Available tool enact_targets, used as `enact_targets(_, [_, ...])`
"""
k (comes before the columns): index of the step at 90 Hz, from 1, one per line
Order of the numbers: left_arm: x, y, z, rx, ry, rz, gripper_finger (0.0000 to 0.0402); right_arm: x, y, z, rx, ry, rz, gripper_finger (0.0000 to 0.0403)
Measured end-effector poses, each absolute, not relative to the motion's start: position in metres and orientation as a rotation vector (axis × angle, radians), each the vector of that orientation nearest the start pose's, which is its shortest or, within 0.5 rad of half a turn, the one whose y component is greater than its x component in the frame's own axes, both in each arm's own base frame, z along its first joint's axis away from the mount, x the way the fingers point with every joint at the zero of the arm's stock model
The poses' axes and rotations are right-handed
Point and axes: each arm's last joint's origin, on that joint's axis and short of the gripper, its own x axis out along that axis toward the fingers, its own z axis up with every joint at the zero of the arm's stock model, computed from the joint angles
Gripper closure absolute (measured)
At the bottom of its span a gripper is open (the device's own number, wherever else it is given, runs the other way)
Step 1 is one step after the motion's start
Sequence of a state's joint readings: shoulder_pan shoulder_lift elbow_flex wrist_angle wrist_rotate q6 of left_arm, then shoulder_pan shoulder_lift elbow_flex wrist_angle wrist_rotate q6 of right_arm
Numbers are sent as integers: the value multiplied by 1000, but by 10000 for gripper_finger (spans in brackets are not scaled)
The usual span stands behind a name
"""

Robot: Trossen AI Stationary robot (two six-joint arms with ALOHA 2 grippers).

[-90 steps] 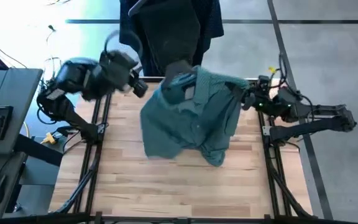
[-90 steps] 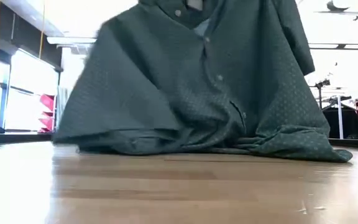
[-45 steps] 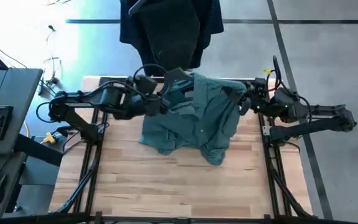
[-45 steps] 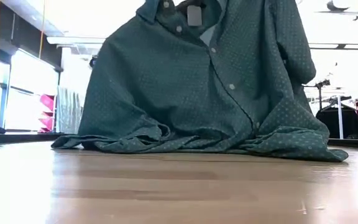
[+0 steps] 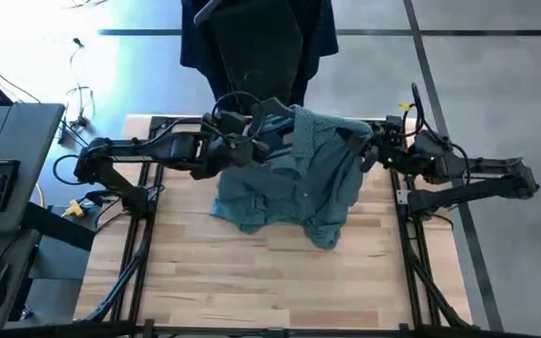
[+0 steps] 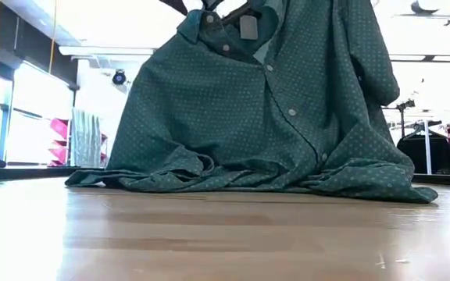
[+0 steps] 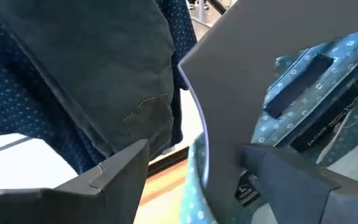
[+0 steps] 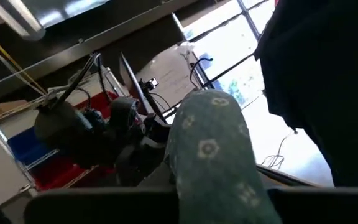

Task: Hang clothes
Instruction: Unhang the hangered light blue polo shirt from the hanger racked

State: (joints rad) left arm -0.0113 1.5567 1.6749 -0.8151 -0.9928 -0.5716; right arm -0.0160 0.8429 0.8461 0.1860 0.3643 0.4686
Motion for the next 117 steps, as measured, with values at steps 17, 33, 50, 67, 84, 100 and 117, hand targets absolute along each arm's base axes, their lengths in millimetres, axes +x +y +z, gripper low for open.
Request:
enact_targets(17, [319, 17, 403, -140, 378, 1003, 141, 177, -4, 390, 421, -280, -232, 401])
enact_targets(33, [321, 8, 404, -130, 374, 957, 141, 174, -3, 395, 392, -285, -240, 402])
enact_targets(50, [325, -2, 412, -108, 321, 901, 141, 174, -4, 394, 375, -276, -281, 402])
enact_targets(67, [325, -5, 415, -118, 295, 890, 141, 174, -4, 395, 349, -283, -278, 402])
enact_targets(84, [329, 8, 410, -121, 308, 935, 141, 174, -1, 396, 321, -285, -189, 402])
enact_targets(100, [329, 18, 409, -132, 312, 967, 141, 174, 0, 399, 303, -305, -150, 402])
enact_targets(117, [326, 19, 405, -135, 343, 980, 151, 172, 0, 403, 273, -343, -123, 402])
